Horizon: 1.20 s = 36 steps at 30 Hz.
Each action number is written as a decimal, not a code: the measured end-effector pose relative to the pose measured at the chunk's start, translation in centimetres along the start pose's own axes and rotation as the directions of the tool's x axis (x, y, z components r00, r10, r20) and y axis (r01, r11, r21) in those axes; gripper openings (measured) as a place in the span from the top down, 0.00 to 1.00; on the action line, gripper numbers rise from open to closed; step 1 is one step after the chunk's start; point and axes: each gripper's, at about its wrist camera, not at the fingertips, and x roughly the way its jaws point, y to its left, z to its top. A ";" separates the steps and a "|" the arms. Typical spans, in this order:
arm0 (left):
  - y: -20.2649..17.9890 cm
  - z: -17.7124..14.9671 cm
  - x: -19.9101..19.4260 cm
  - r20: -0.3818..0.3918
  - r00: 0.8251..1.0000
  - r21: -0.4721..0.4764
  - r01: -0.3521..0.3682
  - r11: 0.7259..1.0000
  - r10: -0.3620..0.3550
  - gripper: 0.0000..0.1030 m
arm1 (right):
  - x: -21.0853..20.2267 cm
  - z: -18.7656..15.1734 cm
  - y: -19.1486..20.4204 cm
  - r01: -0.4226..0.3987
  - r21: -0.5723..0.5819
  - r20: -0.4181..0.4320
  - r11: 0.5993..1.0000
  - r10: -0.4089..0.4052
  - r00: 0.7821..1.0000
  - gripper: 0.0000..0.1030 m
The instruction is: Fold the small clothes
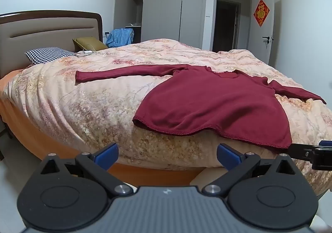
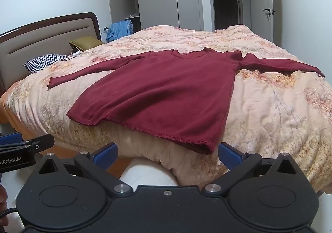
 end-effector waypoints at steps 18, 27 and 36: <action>-0.3 0.0 0.0 0.006 1.000 0.010 -0.003 1.000 0.003 0.00 | 0.0 0.0 0.0 0.000 0.007 -0.002 1.000 0.000 1.000 0.00; -0.3 0.0 0.0 0.006 1.000 0.010 -0.004 1.000 0.004 0.00 | 0.0 0.2 -0.1 0.000 0.008 -0.004 1.000 0.000 1.000 0.00; -0.3 0.1 -0.1 0.004 1.000 0.012 -0.003 1.000 0.003 0.00 | 0.1 0.0 -0.2 -0.001 0.011 -0.006 1.000 0.001 1.000 0.00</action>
